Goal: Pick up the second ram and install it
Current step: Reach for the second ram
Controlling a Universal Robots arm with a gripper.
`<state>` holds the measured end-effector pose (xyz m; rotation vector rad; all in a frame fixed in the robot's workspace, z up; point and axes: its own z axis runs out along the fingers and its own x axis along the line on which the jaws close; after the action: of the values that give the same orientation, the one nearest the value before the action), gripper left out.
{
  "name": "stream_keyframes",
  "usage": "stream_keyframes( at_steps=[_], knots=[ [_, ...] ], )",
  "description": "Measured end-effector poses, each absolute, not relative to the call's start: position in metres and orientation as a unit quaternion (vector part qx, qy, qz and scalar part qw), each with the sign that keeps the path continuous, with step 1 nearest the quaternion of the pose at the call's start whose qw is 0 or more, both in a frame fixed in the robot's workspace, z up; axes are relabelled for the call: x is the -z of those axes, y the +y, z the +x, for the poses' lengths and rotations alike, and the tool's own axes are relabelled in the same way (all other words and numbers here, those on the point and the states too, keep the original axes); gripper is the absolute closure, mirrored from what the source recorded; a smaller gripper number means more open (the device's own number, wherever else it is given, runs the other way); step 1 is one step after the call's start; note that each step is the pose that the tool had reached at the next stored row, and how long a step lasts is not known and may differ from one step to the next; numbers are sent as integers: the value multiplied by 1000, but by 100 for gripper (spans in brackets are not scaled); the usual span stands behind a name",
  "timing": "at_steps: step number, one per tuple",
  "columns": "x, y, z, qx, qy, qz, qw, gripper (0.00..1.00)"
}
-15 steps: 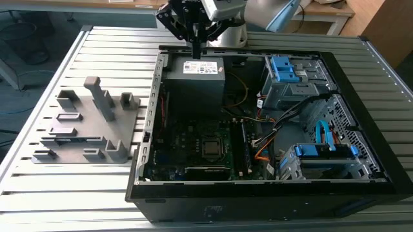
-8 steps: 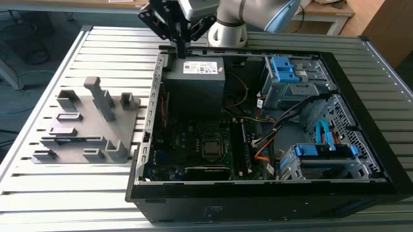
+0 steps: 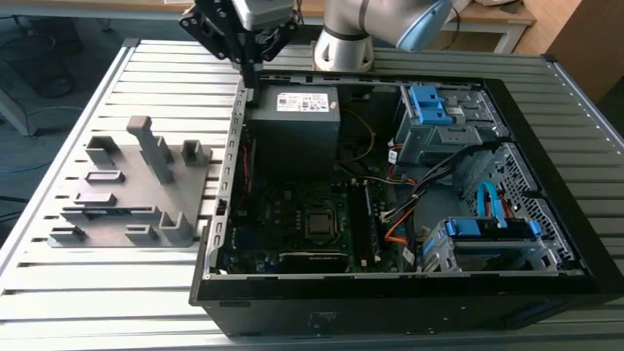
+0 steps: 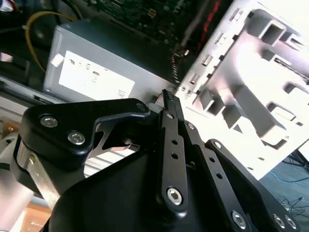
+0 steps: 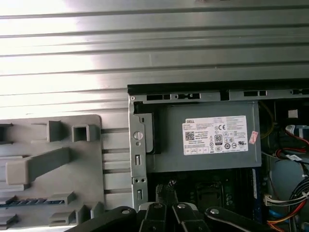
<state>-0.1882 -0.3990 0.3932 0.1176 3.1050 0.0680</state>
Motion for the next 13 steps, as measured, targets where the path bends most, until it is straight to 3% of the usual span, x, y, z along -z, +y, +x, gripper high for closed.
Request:
stream_keyframes(
  at_steps=[13],
  knots=[
    [-393,-399,-218,-22,999,38,17,90]
  ],
)
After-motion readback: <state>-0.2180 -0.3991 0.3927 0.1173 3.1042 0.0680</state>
